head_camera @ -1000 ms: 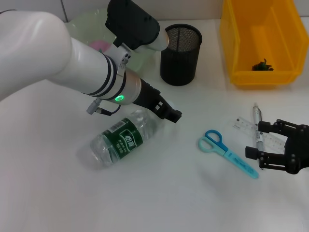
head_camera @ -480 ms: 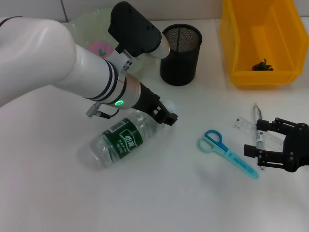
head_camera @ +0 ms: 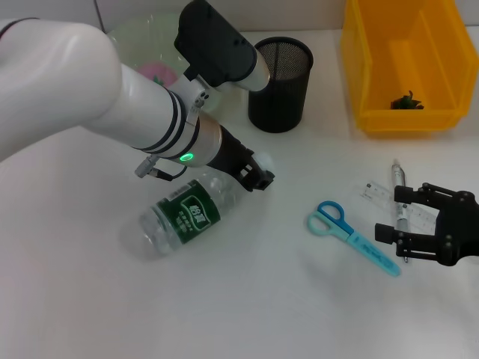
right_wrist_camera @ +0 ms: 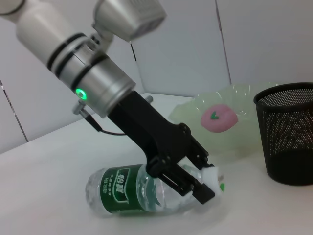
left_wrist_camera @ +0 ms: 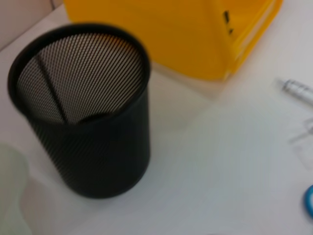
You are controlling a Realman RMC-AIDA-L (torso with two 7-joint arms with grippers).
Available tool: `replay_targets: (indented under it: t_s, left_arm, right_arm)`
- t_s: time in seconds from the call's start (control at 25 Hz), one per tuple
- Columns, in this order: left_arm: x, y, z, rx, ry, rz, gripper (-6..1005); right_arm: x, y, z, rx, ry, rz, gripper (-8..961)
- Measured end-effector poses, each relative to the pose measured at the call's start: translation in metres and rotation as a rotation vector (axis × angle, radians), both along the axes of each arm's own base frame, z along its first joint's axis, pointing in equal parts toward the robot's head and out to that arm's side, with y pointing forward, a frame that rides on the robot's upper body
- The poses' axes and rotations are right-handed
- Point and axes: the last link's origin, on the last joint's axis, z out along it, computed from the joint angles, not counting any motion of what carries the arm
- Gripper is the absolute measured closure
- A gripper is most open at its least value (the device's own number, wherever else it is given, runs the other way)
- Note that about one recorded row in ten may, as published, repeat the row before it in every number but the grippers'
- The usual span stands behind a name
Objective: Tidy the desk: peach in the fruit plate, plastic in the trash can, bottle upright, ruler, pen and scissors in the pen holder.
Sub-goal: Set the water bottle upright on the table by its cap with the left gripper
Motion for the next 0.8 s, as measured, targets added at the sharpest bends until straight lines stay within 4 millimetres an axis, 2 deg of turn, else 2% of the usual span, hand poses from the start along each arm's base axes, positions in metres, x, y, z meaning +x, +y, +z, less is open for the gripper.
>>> replay_targets:
  t_s: [0.08, 0.16, 0.2, 0.28, 0.36, 0.4, 0.52, 0.56, 0.8]
  left_arm:
    - [0.007, -0.006, 0.006, -0.007, -0.022, -0.018, 513]
    - [0.012, -0.017, 0.02, -0.011, -0.049, -0.043, 527]
    - [0.012, -0.017, 0.02, -0.011, -0.049, -0.043, 534]
    - [0.012, -0.023, 0.033, 0.002, -0.067, -0.058, 547]
    - [0.005, -0.032, 0.061, 0.051, -0.107, -0.066, 554]
    - [0.005, -0.032, 0.061, 0.051, -0.107, -0.066, 554]
    - [-0.005, -0.037, 0.083, 0.111, -0.131, -0.071, 553]
    - [-0.015, -0.041, 0.096, 0.145, -0.144, -0.081, 553]
    - [-0.032, -0.05, 0.119, 0.198, -0.219, -0.104, 544]
  right_arm:
    - [0.0, 0.0, 0.0, 0.001, 0.0, -0.001, 111]
    - [0.0, 0.0, 0.0, 0.0, 0.0, -0.002, 111]
    - [0.0, 0.0, 0.0, 0.0, 0.0, -0.002, 111]
    - [0.0, 0.0, 0.0, -0.002, 0.002, -0.005, 111]
    - [-0.001, 0.001, 0.001, -0.004, 0.004, -0.002, 111]
    - [-0.002, 0.001, 0.001, -0.005, 0.005, 0.0, 111]
    - [-0.002, 0.001, 0.001, -0.005, 0.005, 0.001, 111]
    - [-0.003, 0.002, 0.001, -0.005, 0.005, 0.004, 111]
    - [-0.006, 0.005, 0.002, -0.01, 0.012, 0.006, 111]
